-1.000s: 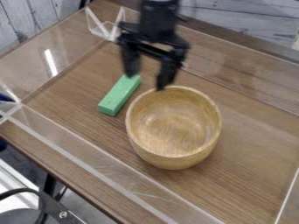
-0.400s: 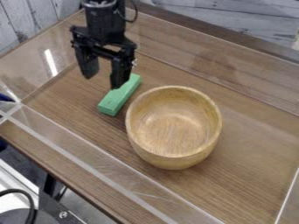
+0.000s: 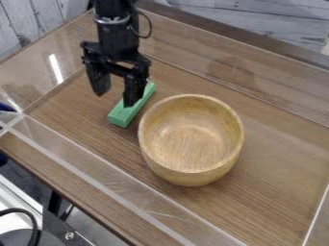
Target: Put the green block in the brown bowl
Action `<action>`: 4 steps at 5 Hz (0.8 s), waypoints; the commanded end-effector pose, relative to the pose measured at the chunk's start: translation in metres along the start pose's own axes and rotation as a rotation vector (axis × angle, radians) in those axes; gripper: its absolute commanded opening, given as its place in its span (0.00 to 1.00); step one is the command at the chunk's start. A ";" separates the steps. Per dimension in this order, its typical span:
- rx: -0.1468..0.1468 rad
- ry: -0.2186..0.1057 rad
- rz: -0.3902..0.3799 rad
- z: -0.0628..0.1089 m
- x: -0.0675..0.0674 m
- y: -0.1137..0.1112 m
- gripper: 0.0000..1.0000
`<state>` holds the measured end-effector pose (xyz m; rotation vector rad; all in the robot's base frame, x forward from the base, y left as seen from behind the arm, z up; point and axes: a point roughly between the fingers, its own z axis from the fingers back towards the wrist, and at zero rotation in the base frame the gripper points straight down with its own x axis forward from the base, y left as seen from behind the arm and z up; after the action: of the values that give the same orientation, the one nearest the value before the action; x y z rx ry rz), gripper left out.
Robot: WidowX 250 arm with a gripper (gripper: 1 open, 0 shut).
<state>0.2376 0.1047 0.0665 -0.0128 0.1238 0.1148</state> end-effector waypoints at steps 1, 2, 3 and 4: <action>0.012 -0.044 0.002 0.004 0.009 0.004 1.00; 0.005 -0.055 0.000 0.007 0.013 0.003 1.00; -0.003 -0.067 -0.002 0.013 0.015 0.003 1.00; -0.009 -0.071 0.000 0.012 0.017 0.004 1.00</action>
<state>0.2457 0.1040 0.0633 -0.0369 0.1107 0.1073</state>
